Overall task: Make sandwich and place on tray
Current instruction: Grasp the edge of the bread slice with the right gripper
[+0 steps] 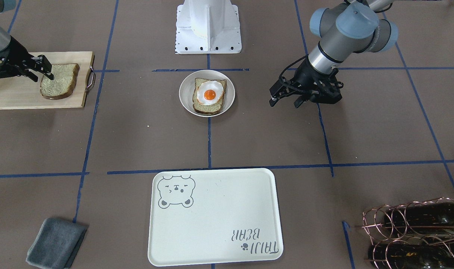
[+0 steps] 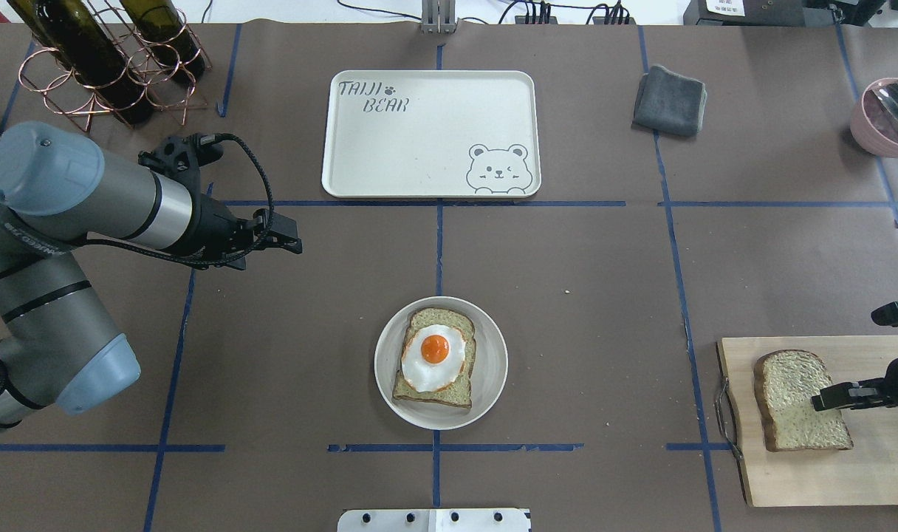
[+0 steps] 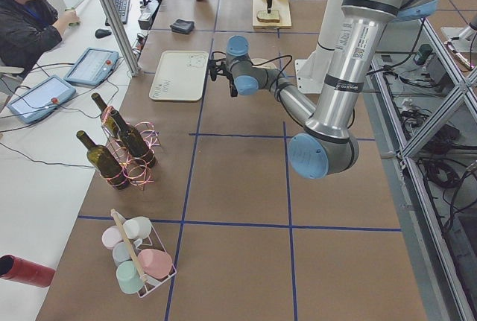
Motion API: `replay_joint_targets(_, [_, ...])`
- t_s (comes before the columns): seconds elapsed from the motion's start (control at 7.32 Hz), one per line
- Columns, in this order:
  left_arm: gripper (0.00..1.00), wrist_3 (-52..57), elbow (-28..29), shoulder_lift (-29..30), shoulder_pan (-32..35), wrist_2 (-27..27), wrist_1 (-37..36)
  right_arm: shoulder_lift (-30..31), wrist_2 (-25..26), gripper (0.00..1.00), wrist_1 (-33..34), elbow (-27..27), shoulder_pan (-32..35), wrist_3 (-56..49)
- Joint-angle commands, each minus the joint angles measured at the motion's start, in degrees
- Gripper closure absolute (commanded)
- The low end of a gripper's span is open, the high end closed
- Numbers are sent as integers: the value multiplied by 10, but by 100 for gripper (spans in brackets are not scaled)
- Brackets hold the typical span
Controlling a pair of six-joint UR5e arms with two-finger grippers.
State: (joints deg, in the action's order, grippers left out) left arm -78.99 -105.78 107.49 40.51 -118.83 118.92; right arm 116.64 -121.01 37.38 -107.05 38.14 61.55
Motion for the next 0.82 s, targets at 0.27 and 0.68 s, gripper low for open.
replay_joint_targets(0.27, [0,1,0,0,0,0,0,7,-5,62,0,1,-1,1])
replay_joint_targets(0.68, [0,0,0,0,0,0,0,4,-5,100,1,2,-2,0])
